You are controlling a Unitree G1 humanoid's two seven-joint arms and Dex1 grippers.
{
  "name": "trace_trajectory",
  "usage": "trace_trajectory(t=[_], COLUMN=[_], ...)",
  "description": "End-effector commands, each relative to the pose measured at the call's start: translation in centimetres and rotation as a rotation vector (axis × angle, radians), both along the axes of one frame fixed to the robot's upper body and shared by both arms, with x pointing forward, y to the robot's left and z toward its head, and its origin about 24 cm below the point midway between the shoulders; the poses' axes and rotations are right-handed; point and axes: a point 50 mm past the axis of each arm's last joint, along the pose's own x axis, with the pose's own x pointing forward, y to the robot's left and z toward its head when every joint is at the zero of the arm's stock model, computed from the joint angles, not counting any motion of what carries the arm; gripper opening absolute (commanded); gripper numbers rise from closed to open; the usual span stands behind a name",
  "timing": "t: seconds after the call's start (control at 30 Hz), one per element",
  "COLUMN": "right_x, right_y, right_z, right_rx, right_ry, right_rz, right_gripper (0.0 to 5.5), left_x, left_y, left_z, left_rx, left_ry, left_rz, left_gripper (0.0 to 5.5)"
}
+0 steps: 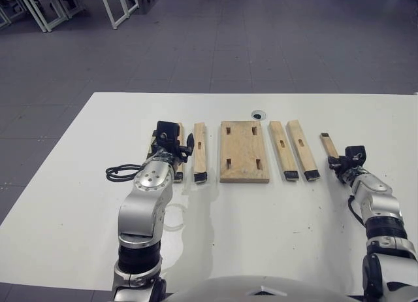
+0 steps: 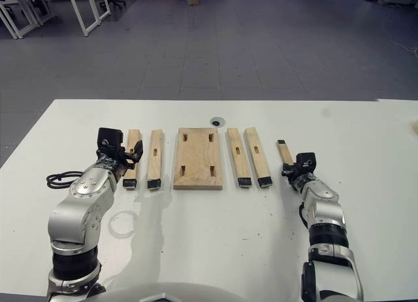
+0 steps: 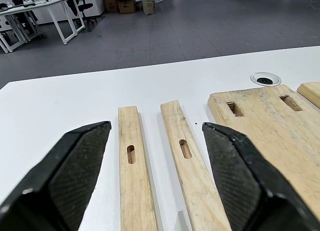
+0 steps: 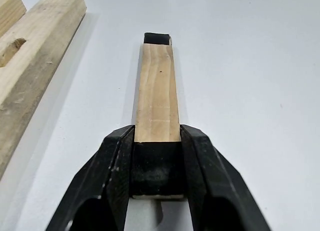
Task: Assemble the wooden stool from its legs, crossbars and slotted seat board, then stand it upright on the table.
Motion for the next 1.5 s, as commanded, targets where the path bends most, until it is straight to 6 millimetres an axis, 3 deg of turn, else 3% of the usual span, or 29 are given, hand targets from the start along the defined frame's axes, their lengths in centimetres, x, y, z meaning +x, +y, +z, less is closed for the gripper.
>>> trace_trajectory(t=[0.03, 0.1, 0.13, 0.23, 0.27, 0.37, 0.6, 0.87, 1.03, 1.2, 1.37, 1.5], right_x=[-0.1, 1.6, 2.0, 1.6, 0.9, -1.2, -3.3, -4.9, -4.3, -3.4, -4.0, -4.4], right_y=[0.4, 1.9, 3.2, 9.9, 12.7, 17.5, 21.7, 23.2, 22.3, 20.7, 21.4, 22.2], right_z=[1.4, 6.4, 8.8, 13.4, 13.6, 13.1, 14.1, 13.2, 12.5, 11.8, 11.9, 12.1], right_rx=[-0.050, -0.093, -0.130, -0.220, -0.196, -0.148, -0.073, -0.021, -0.038, -0.060, -0.037, -0.011], right_ry=[-0.052, -0.251, -0.348, -0.570, -0.607, -0.635, -0.664, -0.610, -0.576, -0.541, -0.543, -0.542], right_rz=[-0.052, -0.019, 0.028, 0.287, 0.396, 0.594, 0.773, 0.841, 0.793, 0.706, 0.732, 0.749], right_gripper=[1.32, 1.32, 1.32, 1.32, 1.32, 1.32, 1.32, 1.32, 1.32, 1.32, 1.32, 1.31], left_x=[0.7, 1.5, 1.9, 2.6, 2.9, 4.1, 5.3, 5.6, 5.7, 5.6, 5.9, 6.1], left_y=[0.7, 0.7, 0.2, -0.5, -0.5, -0.4, -1.5, -2.2, -1.2, -0.9, -0.9, -1.0], left_z=[0.4, 1.0, 1.2, 3.0, 3.8, 4.9, 4.2, 4.5, 5.2, 5.9, 6.1, 5.2], left_rx=[0.000, -0.047, -0.163, -0.587, -0.729, -0.993, -1.116, -1.117, -1.125, -1.138, -1.131, -1.113], left_ry=[-0.008, 0.000, 0.047, 0.176, 0.208, 0.274, 0.351, 0.353, 0.308, 0.280, 0.272, 0.293], left_rz=[0.005, -0.074, -0.167, -0.434, -0.523, -0.668, -0.662, -0.660, -0.664, -0.697, -0.685, -0.621], left_gripper=[3.40, 3.40, 3.40, 3.40, 3.40, 3.40, 3.40, 3.40, 2.32, 1.59, 0.66, 0.53])
